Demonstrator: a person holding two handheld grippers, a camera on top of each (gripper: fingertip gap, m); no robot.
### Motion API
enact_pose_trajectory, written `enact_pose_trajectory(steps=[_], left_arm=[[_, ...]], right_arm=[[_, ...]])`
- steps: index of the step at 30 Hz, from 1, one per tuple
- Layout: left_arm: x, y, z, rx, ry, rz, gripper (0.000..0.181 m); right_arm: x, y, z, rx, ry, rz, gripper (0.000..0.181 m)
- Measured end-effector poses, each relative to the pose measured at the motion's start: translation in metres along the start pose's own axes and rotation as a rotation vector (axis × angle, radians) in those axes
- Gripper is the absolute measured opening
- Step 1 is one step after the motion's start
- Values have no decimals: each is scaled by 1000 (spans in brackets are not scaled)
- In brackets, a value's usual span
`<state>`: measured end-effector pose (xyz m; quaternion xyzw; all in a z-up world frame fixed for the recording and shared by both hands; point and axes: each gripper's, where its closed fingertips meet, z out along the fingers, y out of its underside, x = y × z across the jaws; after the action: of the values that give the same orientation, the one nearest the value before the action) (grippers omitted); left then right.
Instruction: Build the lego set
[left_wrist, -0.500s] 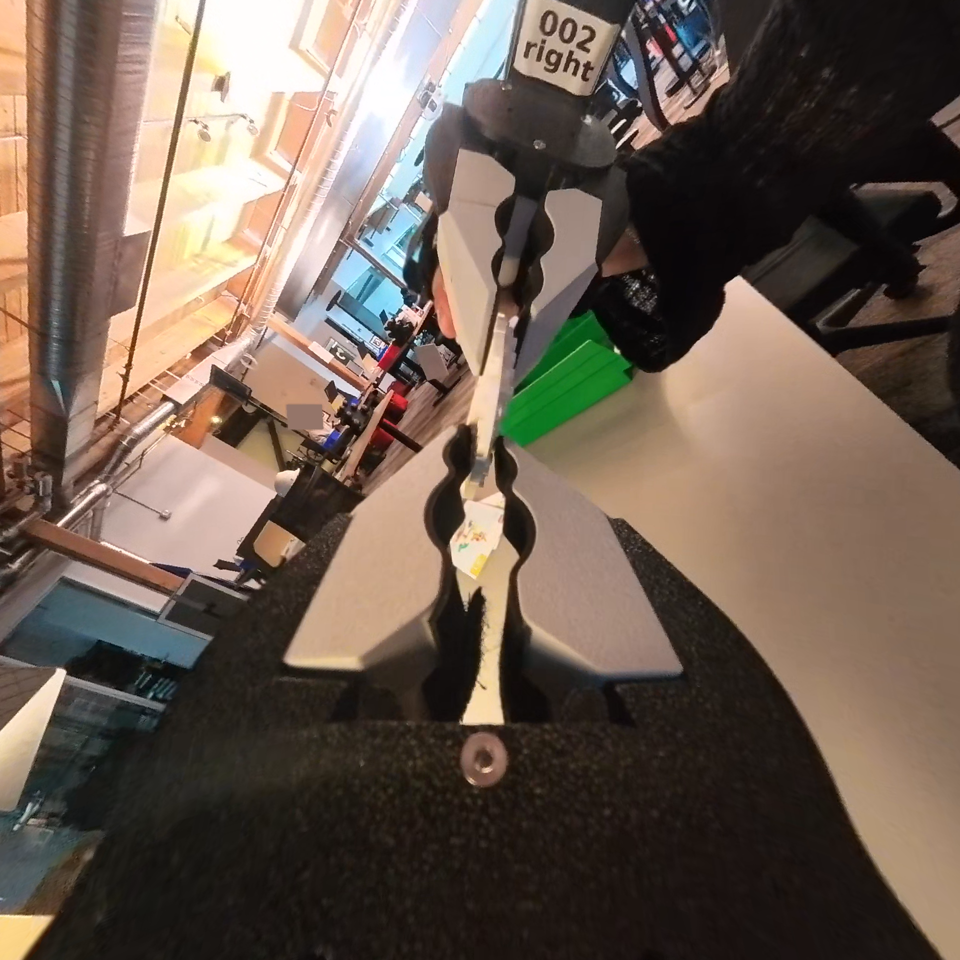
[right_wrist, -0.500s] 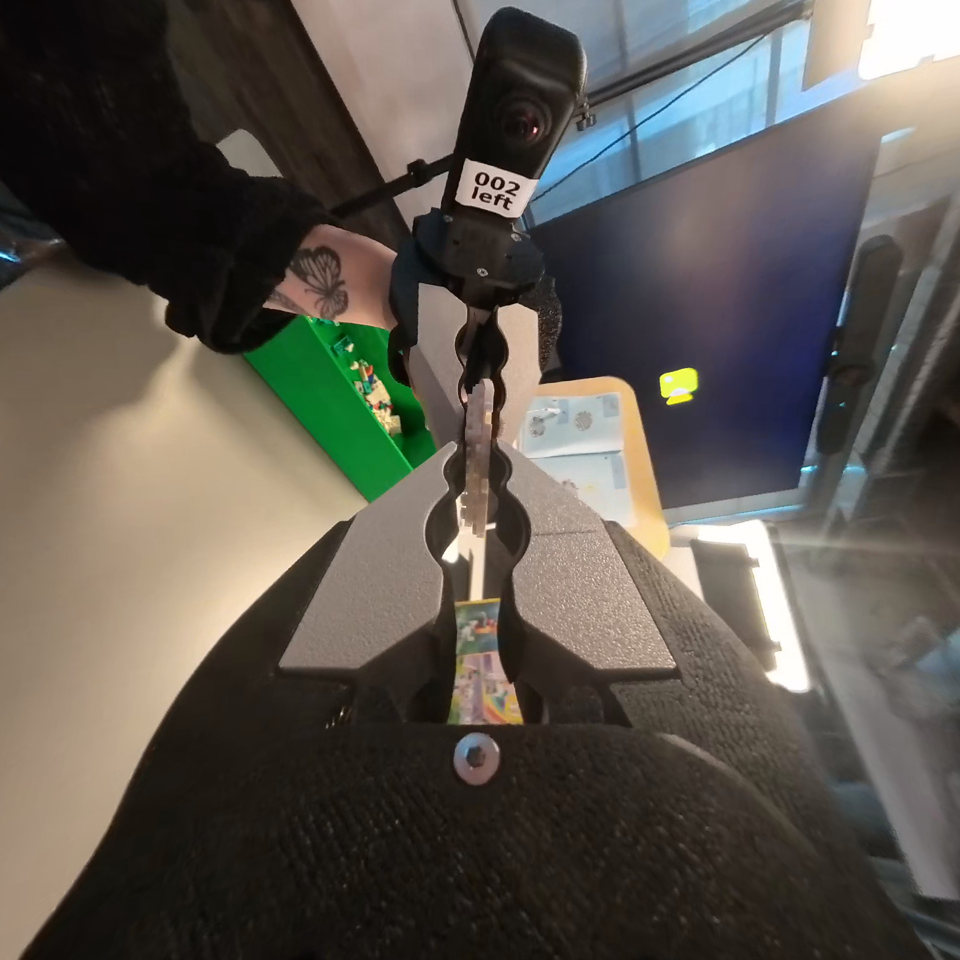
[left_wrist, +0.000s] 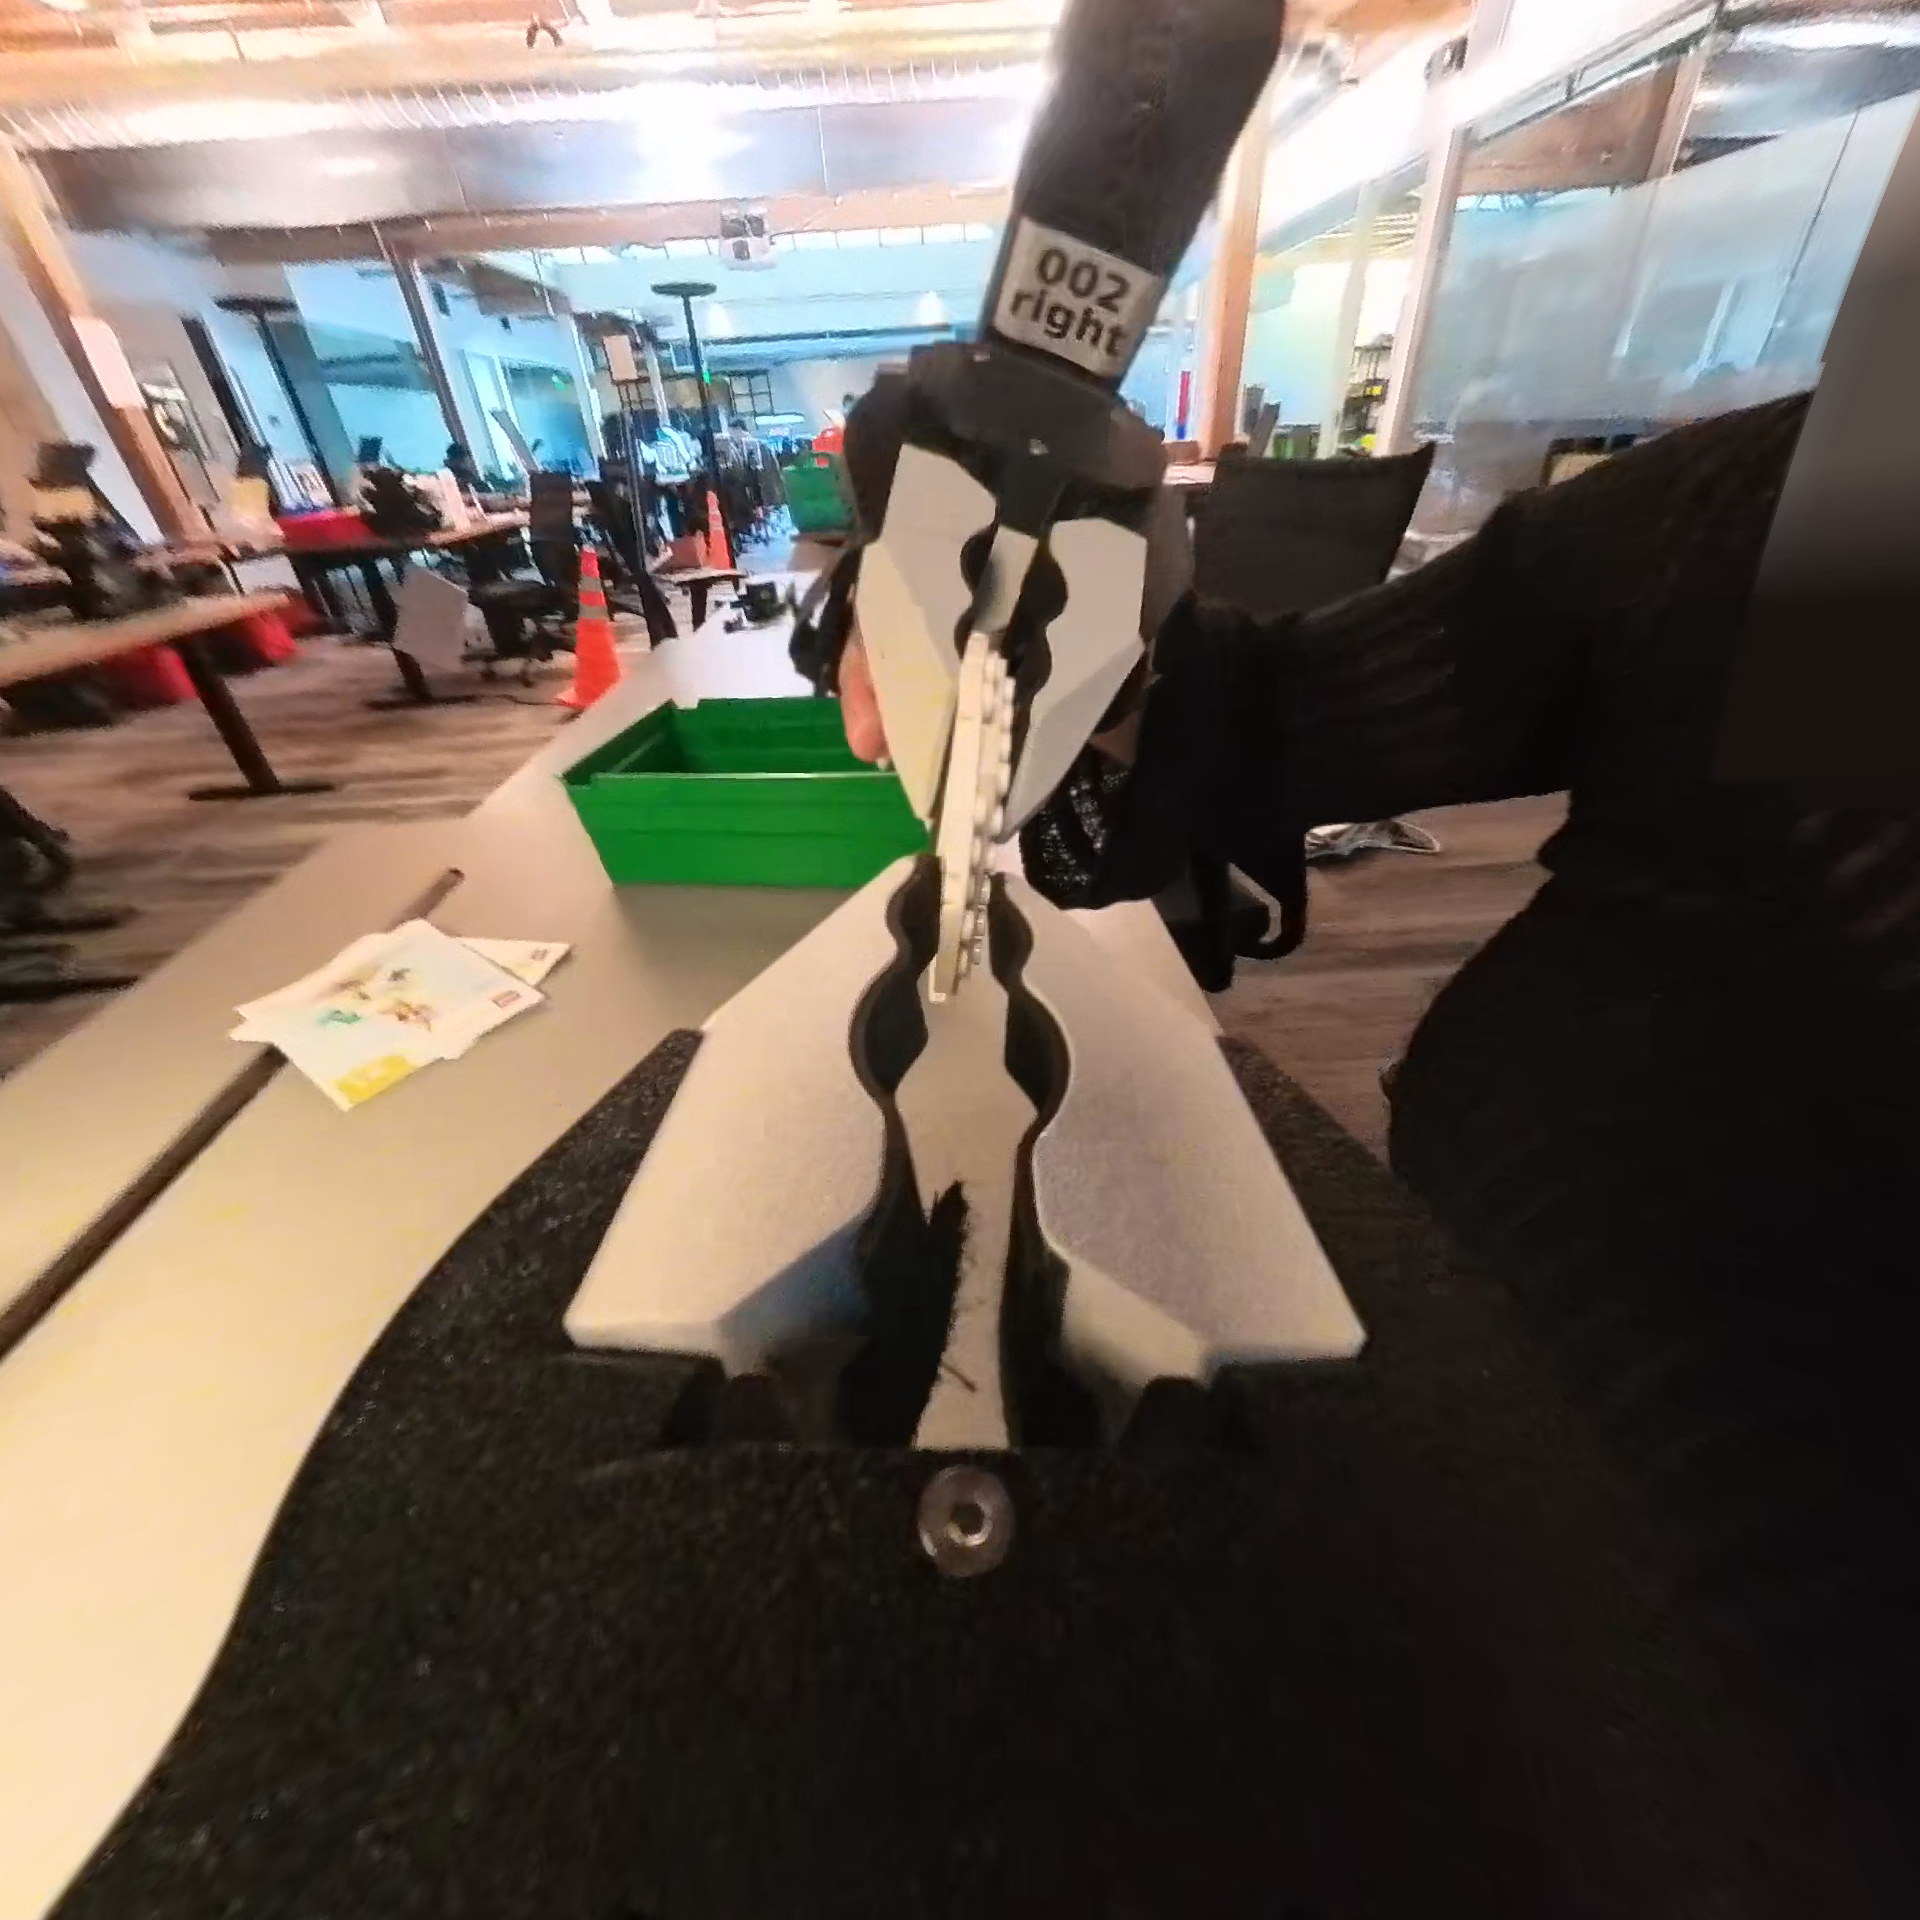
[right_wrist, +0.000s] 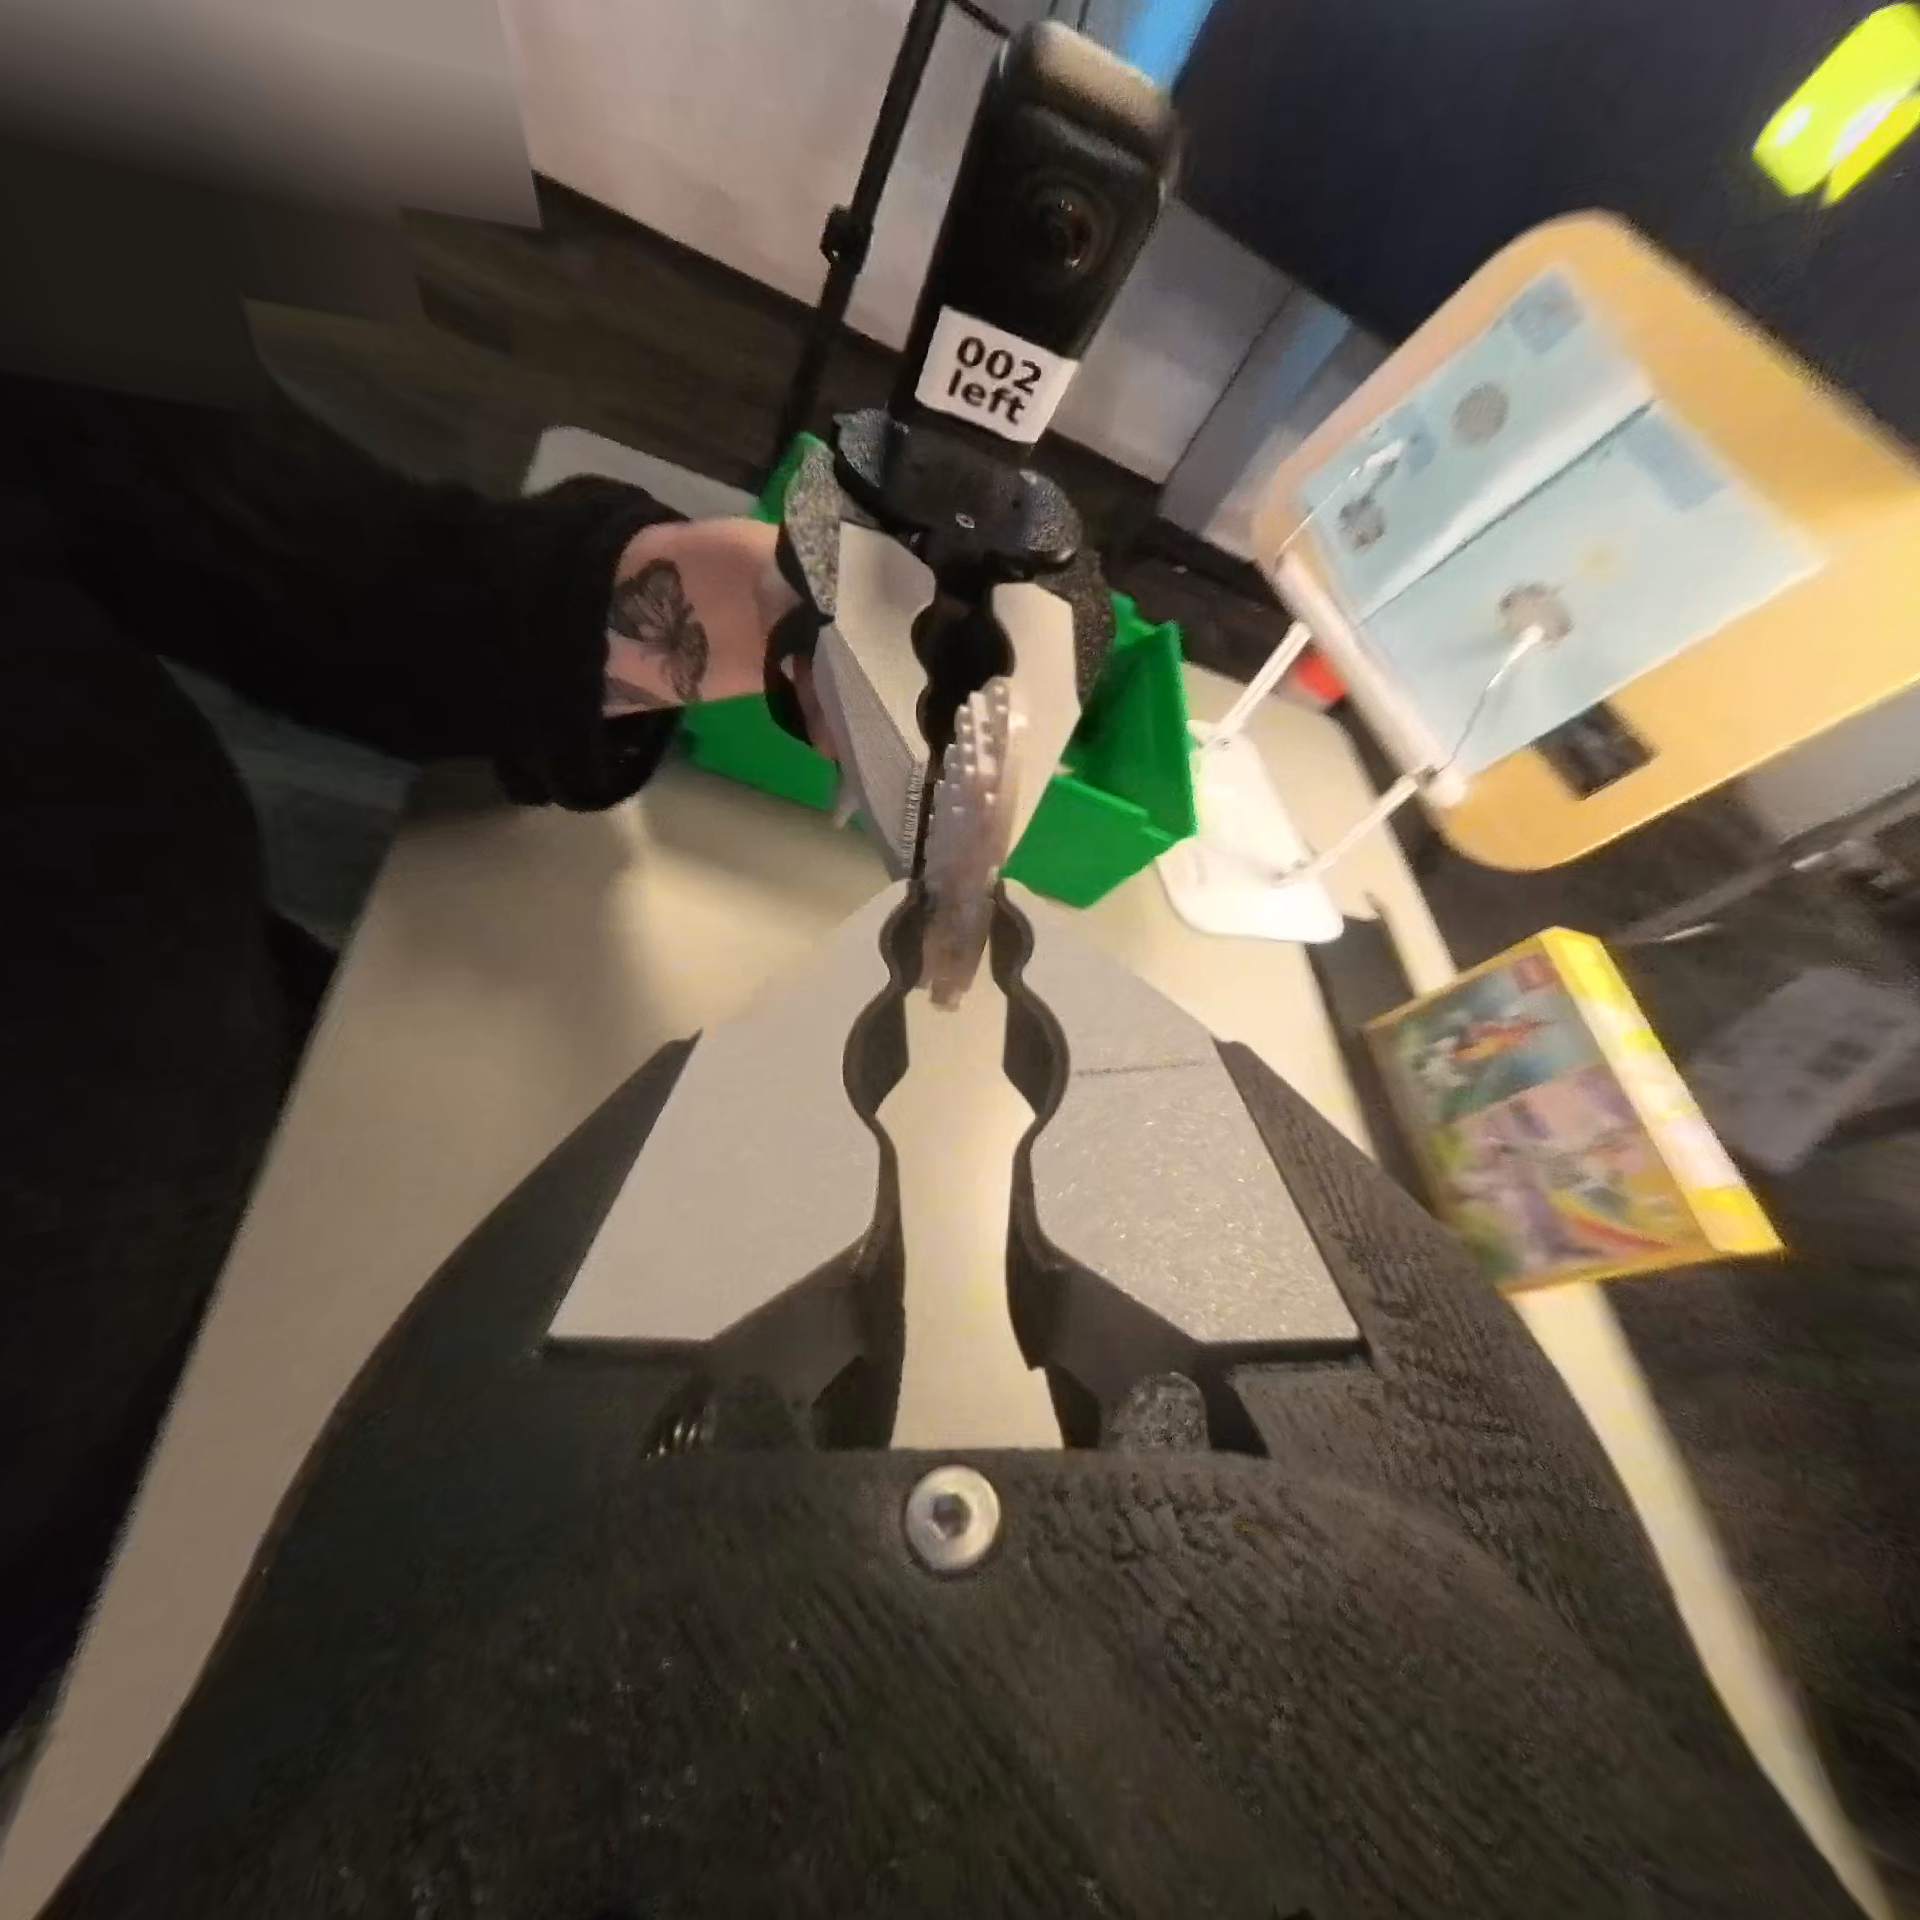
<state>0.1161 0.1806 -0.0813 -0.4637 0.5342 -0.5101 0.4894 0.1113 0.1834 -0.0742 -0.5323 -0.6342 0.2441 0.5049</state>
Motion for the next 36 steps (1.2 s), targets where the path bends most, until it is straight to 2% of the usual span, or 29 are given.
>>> enact_pose_trajectory(steps=[3, 4, 7, 10, 14, 17, 20, 26, 29, 32, 33, 36], left_arm=[[-11, 7, 2, 2, -44, -34, 7], [-16, 8, 2, 5, -76, -35, 13], [-33, 18, 1, -28, -204, 4, 62], [-43, 37, 0, -127, -347, 231, 95], [-41, 75, 11, -322, -386, 530, 113], [-39, 100, 20, -424, -373, 648, 112], [-42, 120, 24, -490, -363, 613, 105], [-38, 125, 24, -442, -331, 560, 71], [-40, 130, 24, -463, -334, 564, 71], [-43, 135, 23, -479, -347, 563, 70], [-45, 137, 23, -479, -350, 542, 70], [-46, 151, 23, -479, -318, 369, 70]], right_arm=[[5, 13, 3, 62, -73, 253, 8], [8, 18, 4, 87, -93, 339, 7], [21, 40, 7, 167, -125, 593, 8], [23, 63, 10, 224, -209, 852, 7], [8, 89, 21, 205, -339, 1061, 8], [-4, 102, 30, 166, -389, 1128, 7], [-13, 109, 36, 140, -418, 1158, 8], [-21, 119, 39, 128, -455, 1219, 8], [-22, 122, 41, 140, -456, 1253, 8], [-16, 125, 42, 187, -434, 1305, 10], [-12, 125, 41, 216, -419, 1326, 17], [7, 138, 33, 246, -284, 1304, 31]])
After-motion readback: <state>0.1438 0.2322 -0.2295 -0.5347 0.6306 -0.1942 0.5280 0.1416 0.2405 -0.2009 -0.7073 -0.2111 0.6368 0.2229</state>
